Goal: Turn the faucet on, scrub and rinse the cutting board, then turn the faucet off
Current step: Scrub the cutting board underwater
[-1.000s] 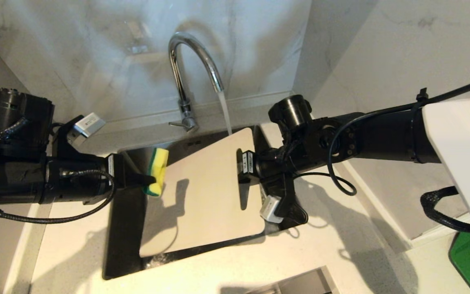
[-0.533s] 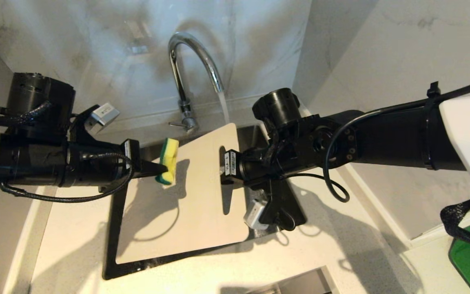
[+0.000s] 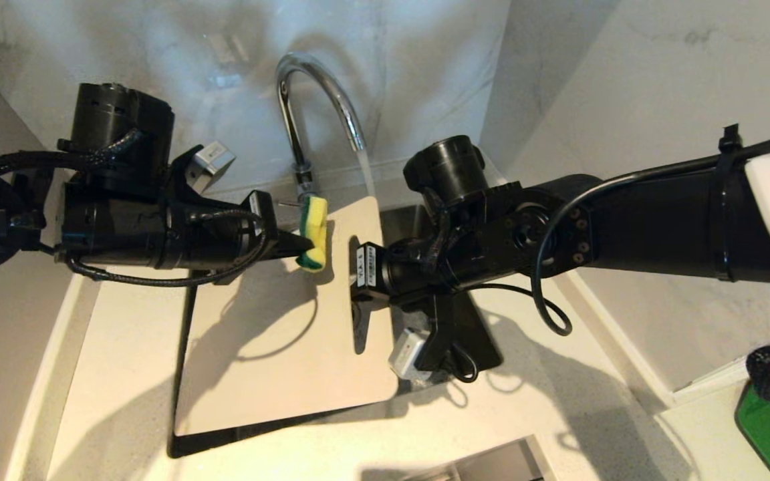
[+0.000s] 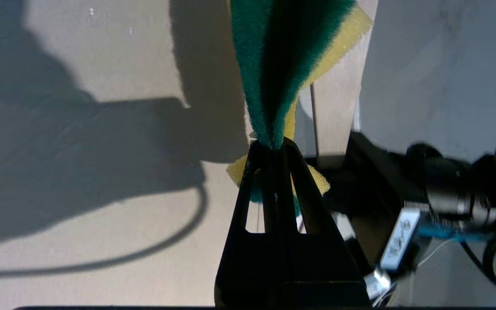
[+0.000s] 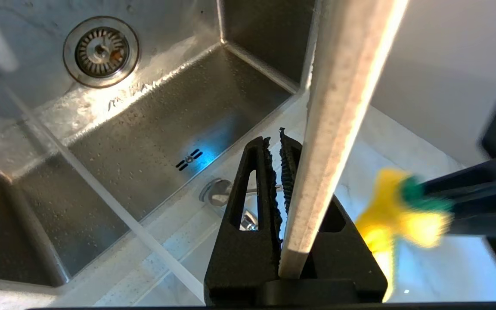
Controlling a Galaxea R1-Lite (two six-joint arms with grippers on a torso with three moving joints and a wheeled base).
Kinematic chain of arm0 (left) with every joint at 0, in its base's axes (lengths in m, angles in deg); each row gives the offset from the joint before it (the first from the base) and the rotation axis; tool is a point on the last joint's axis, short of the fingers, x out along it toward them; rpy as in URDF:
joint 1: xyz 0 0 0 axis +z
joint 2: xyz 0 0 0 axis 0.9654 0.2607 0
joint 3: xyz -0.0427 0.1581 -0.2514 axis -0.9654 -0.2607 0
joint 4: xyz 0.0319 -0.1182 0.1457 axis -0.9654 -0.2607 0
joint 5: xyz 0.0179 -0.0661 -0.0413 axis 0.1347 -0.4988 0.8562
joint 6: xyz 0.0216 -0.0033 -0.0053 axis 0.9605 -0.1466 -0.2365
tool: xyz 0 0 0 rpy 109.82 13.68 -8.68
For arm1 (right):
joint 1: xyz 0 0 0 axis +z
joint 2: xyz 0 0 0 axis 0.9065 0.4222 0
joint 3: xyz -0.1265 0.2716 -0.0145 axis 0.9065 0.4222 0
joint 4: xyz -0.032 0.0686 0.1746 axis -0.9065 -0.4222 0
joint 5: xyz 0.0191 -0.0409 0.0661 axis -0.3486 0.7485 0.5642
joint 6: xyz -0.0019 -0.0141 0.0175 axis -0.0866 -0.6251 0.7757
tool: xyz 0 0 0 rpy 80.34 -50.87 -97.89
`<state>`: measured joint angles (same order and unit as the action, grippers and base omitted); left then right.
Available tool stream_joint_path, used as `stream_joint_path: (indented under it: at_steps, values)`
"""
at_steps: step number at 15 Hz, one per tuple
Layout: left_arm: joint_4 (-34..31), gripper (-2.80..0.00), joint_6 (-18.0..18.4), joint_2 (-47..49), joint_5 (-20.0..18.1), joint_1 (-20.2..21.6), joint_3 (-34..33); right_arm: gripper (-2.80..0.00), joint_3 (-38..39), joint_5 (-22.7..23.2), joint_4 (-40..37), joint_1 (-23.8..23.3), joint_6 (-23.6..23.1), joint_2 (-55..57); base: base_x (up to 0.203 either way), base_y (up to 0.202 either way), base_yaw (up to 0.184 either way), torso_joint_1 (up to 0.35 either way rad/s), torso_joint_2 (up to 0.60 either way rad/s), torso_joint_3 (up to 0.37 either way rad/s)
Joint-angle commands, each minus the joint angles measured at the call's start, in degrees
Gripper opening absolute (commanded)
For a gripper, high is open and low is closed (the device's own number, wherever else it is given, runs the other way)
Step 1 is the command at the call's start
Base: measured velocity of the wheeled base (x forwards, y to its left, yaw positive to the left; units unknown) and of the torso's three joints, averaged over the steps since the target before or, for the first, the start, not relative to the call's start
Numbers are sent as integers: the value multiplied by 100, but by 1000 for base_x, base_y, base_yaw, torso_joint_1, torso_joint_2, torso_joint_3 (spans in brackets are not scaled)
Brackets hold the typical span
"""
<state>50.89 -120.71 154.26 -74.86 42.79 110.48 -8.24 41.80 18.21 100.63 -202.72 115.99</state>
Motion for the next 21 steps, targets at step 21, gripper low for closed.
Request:
stream_joint_path:
  at_steps: [21]
  values:
    - [657, -280, 628, 459, 142, 1115, -1395, -280, 123, -24, 249, 166, 265, -305, 0, 0, 0, 0, 0, 0]
